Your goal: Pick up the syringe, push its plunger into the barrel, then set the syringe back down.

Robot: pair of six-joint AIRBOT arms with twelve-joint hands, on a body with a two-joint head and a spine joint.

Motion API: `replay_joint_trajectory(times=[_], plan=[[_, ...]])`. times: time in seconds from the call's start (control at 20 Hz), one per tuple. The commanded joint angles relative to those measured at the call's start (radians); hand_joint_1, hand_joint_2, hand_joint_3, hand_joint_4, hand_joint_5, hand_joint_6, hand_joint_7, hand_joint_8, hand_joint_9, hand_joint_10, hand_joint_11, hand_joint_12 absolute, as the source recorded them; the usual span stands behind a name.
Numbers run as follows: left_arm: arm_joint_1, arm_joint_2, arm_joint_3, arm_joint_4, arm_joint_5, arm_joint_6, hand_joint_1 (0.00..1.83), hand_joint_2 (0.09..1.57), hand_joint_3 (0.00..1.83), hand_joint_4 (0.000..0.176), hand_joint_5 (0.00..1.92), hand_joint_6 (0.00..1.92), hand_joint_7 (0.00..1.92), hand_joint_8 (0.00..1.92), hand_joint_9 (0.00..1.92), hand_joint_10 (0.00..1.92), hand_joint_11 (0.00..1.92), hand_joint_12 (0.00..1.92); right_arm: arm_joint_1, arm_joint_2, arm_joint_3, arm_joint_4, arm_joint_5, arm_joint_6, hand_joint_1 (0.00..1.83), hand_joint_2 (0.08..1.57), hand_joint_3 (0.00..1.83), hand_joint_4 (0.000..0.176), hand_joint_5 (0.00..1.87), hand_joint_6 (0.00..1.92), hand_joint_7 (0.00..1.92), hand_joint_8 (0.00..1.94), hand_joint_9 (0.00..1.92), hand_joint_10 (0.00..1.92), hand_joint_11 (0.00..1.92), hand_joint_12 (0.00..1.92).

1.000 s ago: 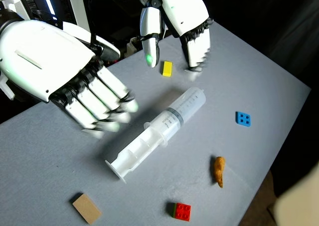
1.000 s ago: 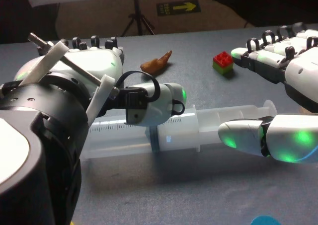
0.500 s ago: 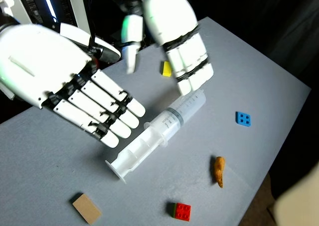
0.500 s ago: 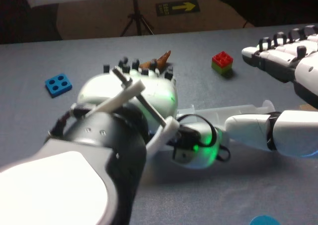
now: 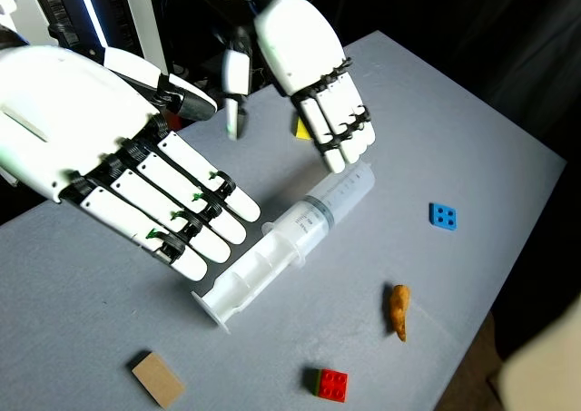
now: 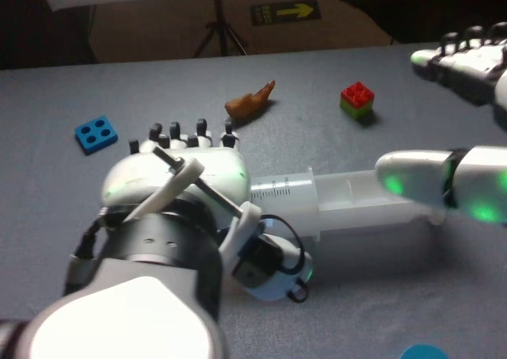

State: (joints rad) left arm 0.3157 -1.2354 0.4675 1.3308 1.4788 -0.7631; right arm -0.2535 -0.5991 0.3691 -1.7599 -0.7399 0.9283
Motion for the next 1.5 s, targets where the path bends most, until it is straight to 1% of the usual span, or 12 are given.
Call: replay_joint_trajectory(times=[0.0,0.15,0.2,0.3,0.45,0.55,0.65,0.75,0.95,1.1,1.3,1.45], plan=[[0.007,-0.017,0.012,0.105,0.020,-0.017,0.62,1.00,0.01,0.000,0.00,0.00,0.00,0.00,0.00,0.00,0.00,0.00,0.017,0.022,0.011,-0.068,-0.006,0.024,0.03,0.98,0.00,0.000,0.15,0.00,0.15,0.00,0.14,0.00,0.00,0.55],[0.024,-0.062,0.042,0.113,0.012,-0.038,0.69,1.02,0.01,0.000,0.00,0.00,0.00,0.00,0.00,0.00,0.00,0.00,0.007,0.071,0.026,-0.068,0.088,0.043,0.04,0.98,0.00,0.000,0.16,0.01,0.17,0.01,0.16,0.01,0.00,0.59],[0.029,-0.077,0.051,0.113,0.012,-0.048,0.65,1.04,0.02,0.000,0.00,0.00,0.00,0.00,0.00,0.00,0.00,0.00,-0.004,0.085,0.035,-0.068,0.101,0.042,0.04,0.99,0.00,0.000,0.16,0.00,0.18,0.01,0.16,0.01,0.00,0.58],[0.034,-0.094,0.061,0.124,0.013,-0.057,0.71,1.03,0.01,0.000,0.00,0.00,0.00,0.00,0.00,0.00,0.00,0.00,-0.017,0.091,0.054,-0.068,0.106,0.042,0.01,0.98,0.00,0.000,0.15,0.00,0.18,0.00,0.17,0.00,0.00,0.60],[0.040,-0.117,0.085,0.127,0.019,-0.057,0.64,1.05,0.01,0.000,0.00,0.00,0.00,0.00,0.00,0.00,0.01,0.00,-0.028,0.091,0.085,-0.068,0.106,0.057,0.02,1.00,0.00,0.000,0.14,0.00,0.17,0.00,0.16,0.00,0.00,0.55],[0.048,-0.124,0.102,0.128,0.019,-0.057,0.64,1.04,0.00,0.000,0.00,0.00,0.00,0.00,0.00,0.00,0.00,0.00,-0.024,0.091,0.090,-0.068,0.112,0.066,0.00,1.00,0.00,0.000,0.13,0.00,0.16,0.00,0.16,0.00,0.00,0.57],[0.054,-0.125,0.115,0.129,0.017,-0.059,0.64,1.04,0.01,0.000,0.00,0.00,0.00,0.00,0.00,0.00,0.00,0.00,-0.016,0.089,0.090,-0.071,0.122,0.066,0.00,1.00,0.00,0.000,0.11,0.00,0.13,0.00,0.14,0.00,0.00,0.51],[0.062,-0.128,0.134,0.129,0.006,-0.060,0.70,1.02,0.00,0.000,0.01,0.00,0.00,0.00,0.00,0.00,0.01,0.01,-0.012,0.089,0.090,-0.093,0.127,0.066,0.00,1.00,0.00,0.000,0.13,0.00,0.14,0.00,0.15,0.00,0.00,0.57],[0.088,-0.150,0.187,0.147,-0.022,-0.060,0.65,1.04,0.00,0.000,0.00,0.00,0.00,0.00,0.00,0.00,0.00,0.00,-0.019,0.092,0.096,-0.110,0.115,0.068,0.00,1.00,0.00,0.000,0.12,0.00,0.14,0.00,0.15,0.00,0.00,0.59],[0.098,-0.164,0.210,0.157,-0.039,-0.060,0.60,1.05,0.00,0.000,0.00,0.00,0.00,0.00,0.00,0.00,0.00,0.00,-0.021,0.099,0.119,-0.110,0.099,0.093,0.00,0.99,0.00,0.000,0.10,0.00,0.12,0.00,0.12,0.00,0.00,0.53],[0.106,-0.173,0.228,0.160,-0.046,-0.060,0.61,1.05,0.00,0.000,0.00,0.00,0.00,0.00,0.00,0.00,0.00,0.00,-0.039,0.102,0.141,-0.110,0.171,0.126,0.00,0.99,0.00,0.000,0.11,0.00,0.12,0.00,0.13,0.00,0.00,0.52],[0.113,-0.174,0.236,0.166,-0.053,-0.060,0.65,1.04,0.00,0.000,0.00,0.00,0.00,0.00,0.00,0.00,0.01,0.00,-0.035,0.100,0.141,-0.110,0.190,0.126,0.00,0.99,0.00,0.000,0.13,0.01,0.15,0.01,0.16,0.01,0.00,0.61]])
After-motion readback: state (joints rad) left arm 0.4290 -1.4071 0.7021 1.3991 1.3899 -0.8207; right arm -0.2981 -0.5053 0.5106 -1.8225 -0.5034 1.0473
